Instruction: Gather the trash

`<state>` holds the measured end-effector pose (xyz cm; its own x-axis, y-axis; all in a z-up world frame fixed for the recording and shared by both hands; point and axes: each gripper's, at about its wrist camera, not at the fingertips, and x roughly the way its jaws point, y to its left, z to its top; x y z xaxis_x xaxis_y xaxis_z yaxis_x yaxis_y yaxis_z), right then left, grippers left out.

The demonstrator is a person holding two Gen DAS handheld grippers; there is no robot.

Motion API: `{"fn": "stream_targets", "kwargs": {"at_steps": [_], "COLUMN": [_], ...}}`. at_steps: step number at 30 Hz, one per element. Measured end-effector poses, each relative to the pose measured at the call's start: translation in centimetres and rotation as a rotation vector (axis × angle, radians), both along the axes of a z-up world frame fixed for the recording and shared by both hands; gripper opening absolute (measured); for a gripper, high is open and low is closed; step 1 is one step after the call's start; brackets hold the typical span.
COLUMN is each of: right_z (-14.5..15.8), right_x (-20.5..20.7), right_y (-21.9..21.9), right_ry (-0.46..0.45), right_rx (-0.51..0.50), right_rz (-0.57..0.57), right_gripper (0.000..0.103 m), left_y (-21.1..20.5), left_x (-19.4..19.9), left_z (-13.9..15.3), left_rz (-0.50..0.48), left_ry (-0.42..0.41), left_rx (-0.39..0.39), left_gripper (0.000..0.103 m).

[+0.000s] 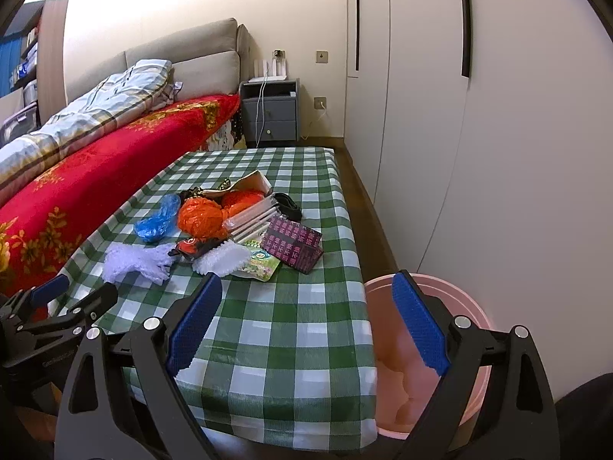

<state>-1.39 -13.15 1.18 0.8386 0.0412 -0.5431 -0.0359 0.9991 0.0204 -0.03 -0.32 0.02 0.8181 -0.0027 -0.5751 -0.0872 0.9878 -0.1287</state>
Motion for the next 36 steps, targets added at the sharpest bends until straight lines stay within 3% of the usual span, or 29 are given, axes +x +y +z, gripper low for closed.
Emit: {"fn": "stream_targets", "kwargs": {"at_steps": [36], "right_z": [0.08], "right_x": [-0.27], "right_y": [0.71], "right_ry": [0.007], "right_rx": [-0.014], "right_rz": [0.033], "right_gripper": [0.089], "left_y": [0.08], "left_x": [-0.07], "left_z": [0.09], "left_rz": [0.004], "left_ry": [0.000], "left_rx": [-0.006], "left_gripper": [0.095]}}
